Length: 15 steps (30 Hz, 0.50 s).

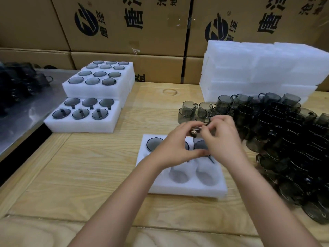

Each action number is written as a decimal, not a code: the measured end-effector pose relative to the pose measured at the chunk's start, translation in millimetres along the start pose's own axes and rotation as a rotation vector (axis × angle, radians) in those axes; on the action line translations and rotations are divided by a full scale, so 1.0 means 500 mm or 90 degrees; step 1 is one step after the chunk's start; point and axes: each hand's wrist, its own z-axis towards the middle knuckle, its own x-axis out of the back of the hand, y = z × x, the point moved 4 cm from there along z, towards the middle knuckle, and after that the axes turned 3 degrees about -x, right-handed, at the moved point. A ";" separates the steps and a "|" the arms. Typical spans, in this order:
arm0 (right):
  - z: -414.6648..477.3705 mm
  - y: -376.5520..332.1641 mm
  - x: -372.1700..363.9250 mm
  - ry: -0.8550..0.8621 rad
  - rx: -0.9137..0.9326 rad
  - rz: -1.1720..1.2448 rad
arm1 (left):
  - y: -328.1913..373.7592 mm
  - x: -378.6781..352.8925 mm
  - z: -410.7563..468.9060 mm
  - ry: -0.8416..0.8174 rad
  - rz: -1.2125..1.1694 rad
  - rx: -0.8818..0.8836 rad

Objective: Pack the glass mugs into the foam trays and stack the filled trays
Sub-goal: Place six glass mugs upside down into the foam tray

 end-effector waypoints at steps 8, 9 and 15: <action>-0.050 -0.047 -0.066 -0.277 0.059 0.125 | -0.030 0.116 -0.052 -0.021 -0.072 0.075; -0.056 -0.049 -0.069 -0.308 0.067 0.133 | -0.034 0.130 -0.062 -0.033 -0.082 0.086; -0.090 -0.057 -0.102 -0.297 0.026 0.210 | -0.076 0.177 -0.125 -0.022 -0.070 0.157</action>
